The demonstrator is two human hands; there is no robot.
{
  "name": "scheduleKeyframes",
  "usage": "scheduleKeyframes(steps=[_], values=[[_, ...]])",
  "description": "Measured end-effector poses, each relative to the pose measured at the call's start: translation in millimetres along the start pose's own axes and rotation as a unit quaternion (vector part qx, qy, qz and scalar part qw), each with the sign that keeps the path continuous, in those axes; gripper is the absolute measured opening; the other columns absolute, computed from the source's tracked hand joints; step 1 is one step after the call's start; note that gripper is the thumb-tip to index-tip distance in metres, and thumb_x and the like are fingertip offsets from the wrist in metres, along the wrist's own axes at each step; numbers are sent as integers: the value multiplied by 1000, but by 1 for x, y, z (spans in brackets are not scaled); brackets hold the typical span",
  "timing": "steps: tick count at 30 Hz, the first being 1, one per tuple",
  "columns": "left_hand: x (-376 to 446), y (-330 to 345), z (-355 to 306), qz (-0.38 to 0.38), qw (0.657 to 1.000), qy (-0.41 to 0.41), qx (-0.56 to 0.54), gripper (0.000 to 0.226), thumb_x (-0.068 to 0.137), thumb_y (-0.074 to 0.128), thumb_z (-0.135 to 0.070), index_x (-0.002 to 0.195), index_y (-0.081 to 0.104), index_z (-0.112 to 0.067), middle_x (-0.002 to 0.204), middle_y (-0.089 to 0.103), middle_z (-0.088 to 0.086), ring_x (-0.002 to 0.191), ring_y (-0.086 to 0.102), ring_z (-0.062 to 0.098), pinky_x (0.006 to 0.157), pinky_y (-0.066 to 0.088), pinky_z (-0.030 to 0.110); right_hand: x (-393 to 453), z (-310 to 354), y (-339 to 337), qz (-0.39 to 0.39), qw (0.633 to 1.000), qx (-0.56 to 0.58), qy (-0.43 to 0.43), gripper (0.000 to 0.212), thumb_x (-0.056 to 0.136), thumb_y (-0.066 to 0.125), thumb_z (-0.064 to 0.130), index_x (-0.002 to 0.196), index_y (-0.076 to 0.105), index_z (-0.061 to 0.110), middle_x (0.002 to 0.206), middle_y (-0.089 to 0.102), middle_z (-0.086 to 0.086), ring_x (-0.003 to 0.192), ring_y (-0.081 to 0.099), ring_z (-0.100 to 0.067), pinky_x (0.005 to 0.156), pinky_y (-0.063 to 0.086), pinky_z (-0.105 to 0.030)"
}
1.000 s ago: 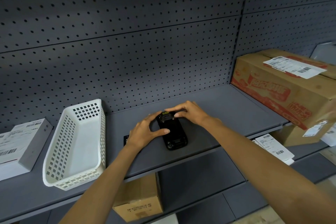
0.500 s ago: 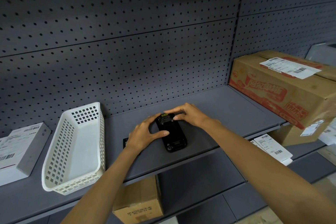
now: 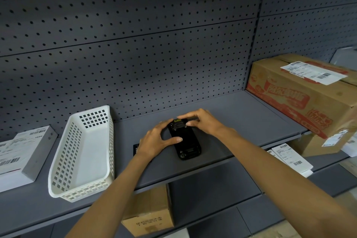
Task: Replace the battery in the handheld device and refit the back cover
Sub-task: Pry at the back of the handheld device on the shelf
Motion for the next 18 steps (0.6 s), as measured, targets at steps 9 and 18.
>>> scheduleKeyframes(steps=[9,18], values=[[1,0,0,4,1000,4,-5,85,71,67,-66,146,36,-40,151,43,-12,138,42,18,100,44,40,-1,3,0,20,999,35,24,43,91,59,-5,127,66,18,131,65,-2,127,56,-13,111,42,-31],[2,1,3,6,1000,3,-11,87,68,66,-71,145,37,-41,149,46,-12,137,44,19,101,45,42,2,2,1,15,998,46,39,45,90,58,-7,125,67,19,131,66,-1,127,56,-13,112,42,-34]])
Point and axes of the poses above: each hand's wrist, its own x-axis towards the middle knuckle, its own y-axis out of the palm, z = x × y, the point moved 1 cm from there along x, towards the middle knuckle
